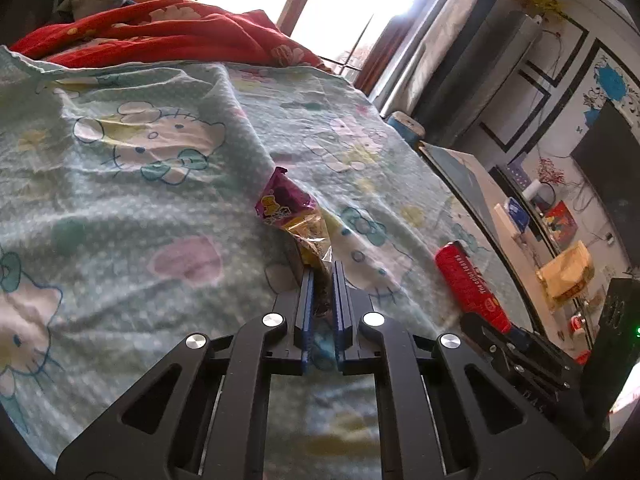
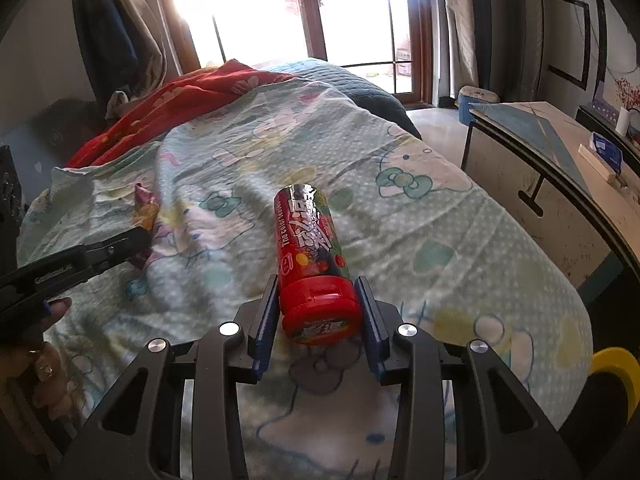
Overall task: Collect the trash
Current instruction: 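Grasp the purple snack wrapper with the left tool while the right tool grasps the red tube, then carry the purple wrapper with the left tool over the bin while the right tool carries the red tube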
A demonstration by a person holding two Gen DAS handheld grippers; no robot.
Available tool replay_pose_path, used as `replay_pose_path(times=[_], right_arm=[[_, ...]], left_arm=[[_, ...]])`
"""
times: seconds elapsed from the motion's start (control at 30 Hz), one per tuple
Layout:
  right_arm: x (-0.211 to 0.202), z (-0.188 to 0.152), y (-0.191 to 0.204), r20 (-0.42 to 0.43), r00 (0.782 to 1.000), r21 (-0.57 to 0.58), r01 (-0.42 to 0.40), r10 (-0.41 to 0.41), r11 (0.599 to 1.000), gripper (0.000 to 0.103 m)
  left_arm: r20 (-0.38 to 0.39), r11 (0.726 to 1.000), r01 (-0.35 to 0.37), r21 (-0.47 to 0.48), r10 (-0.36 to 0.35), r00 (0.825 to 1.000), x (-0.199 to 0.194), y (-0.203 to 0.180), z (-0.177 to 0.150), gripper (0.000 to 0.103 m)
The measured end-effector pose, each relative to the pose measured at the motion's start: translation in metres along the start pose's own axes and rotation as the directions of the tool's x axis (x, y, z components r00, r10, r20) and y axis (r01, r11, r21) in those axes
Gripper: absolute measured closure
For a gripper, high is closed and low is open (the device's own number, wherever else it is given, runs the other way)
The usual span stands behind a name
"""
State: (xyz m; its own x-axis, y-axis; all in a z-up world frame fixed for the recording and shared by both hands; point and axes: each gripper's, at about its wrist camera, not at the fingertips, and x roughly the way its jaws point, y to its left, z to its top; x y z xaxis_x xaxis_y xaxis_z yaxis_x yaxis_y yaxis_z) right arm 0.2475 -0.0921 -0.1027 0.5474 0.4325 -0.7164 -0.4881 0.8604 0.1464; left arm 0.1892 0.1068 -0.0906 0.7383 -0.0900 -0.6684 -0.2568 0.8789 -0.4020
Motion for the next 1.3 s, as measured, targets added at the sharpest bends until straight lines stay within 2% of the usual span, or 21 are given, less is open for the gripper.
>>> replay_pose_path(times=[0.33,0.8,1.0,1.3], right_arm=[[-0.028,-0.011,-0.008,0.033,0.999,0.041,-0.008,0.006,0.999,0.069],[-0.081,-0.028,-0.044,0.110,0.994,0.144,0.012,-0.029,0.989,0.071],[-0.108,-0.031,-0.062,0.153,0.987,0.183,0.029,-0.058,0.983,0.071],[-0.147,-0.042,-0.085,0.192,0.975,0.201,0.075,-0.115,0.977,0.071]], left_arm=[[0.016,0.996,0.049,0.069,-0.050,0.999,-0.018,-0.018,-0.012,0.100],[0.006,0.978,0.137,0.156,-0.139,0.990,-0.036,-0.061,-0.029,0.100],[-0.007,0.961,0.183,0.205,-0.186,0.983,-0.043,-0.088,-0.036,0.100],[-0.035,0.919,0.252,0.304,-0.254,0.967,-0.051,-0.133,-0.053,0.100]])
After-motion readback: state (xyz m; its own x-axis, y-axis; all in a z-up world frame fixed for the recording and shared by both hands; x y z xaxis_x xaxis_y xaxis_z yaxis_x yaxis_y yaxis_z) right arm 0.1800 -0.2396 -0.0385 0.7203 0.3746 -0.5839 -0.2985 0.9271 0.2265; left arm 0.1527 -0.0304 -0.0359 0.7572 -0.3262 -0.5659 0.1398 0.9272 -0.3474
